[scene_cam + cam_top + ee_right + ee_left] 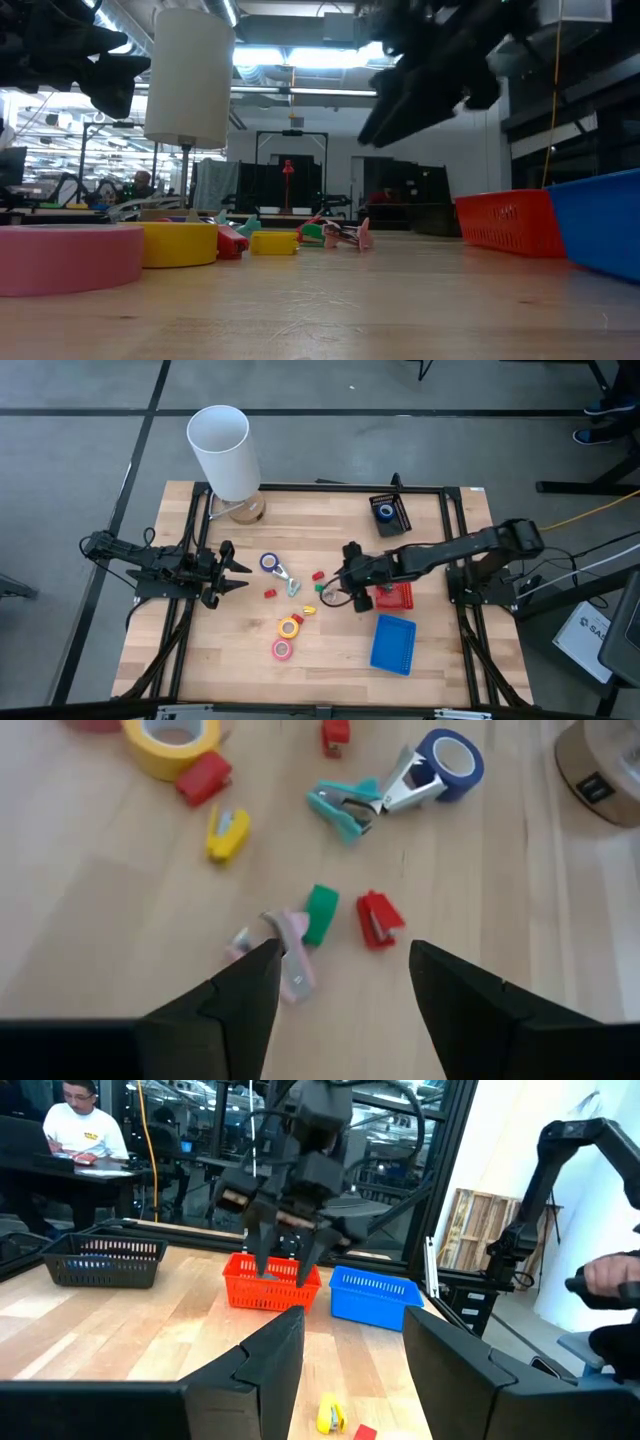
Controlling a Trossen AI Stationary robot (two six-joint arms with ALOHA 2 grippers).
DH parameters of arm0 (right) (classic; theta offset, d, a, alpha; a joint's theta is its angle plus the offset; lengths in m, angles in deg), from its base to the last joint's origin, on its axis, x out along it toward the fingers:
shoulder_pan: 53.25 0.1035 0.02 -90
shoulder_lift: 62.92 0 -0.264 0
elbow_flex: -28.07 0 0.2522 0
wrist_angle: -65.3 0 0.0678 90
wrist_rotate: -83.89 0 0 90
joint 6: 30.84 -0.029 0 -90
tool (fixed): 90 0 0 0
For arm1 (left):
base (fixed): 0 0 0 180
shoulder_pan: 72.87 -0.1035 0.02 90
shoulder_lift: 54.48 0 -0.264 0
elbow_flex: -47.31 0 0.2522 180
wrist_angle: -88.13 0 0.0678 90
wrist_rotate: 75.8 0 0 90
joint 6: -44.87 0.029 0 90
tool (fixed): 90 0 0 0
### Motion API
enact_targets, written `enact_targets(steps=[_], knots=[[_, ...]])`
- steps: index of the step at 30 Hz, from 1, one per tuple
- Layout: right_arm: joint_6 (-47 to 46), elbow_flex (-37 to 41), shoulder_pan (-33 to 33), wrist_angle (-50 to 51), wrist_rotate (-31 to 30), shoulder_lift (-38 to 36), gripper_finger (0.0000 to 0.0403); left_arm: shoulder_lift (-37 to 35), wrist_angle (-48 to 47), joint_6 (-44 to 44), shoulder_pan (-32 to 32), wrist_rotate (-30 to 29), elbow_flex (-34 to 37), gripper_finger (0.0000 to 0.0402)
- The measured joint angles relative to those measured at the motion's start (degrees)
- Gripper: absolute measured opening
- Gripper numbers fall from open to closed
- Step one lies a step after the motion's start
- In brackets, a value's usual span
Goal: Pick and place Stapler, Stapler remover, tape
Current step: Put the pink staple remover into the red basket
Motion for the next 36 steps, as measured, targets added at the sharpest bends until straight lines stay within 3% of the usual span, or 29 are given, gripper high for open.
enact_targets(steps=[11, 17, 24, 27, 32, 36], knots=[[2.0, -1.1, -3.3, -5.1, 0.1, 10.0, 0.0223, 0.0, 0.0, 0.0, 0.0, 0.0, 0.0, 0.0169], [7.5, -1.1, -3.7, -2.2, 5.3, 10.1, 0.0223, 0.0, 0.0, 0.0, 0.0, 0.0, 0.0, 0.0169], [14.9, -1.1, -3.7, 0.4, 6.1, 10.2, 0.0212, 0.0, 0.0, 0.0, 0.0, 0.0, 0.0, 0.0169], [15.2, -1.1, -3.1, 1.4, 6.9, 10.1, 0.02, 0.0, 0.0, 0.0, 0.0, 0.0, 0.0, 0.0169], [15.1, -1.1, -1.7, 0.3, 14.6, 10.1, 0.0177, 0.0, 0.0, 0.0, 0.0, 0.0, 0.0, 0.0169], [15.0, -1.1, -0.4, 0.2, 14.0, 10.1, 0.0162, 0.0, 0.0, 0.0, 0.0, 0.0, 0.0, 0.0169]])
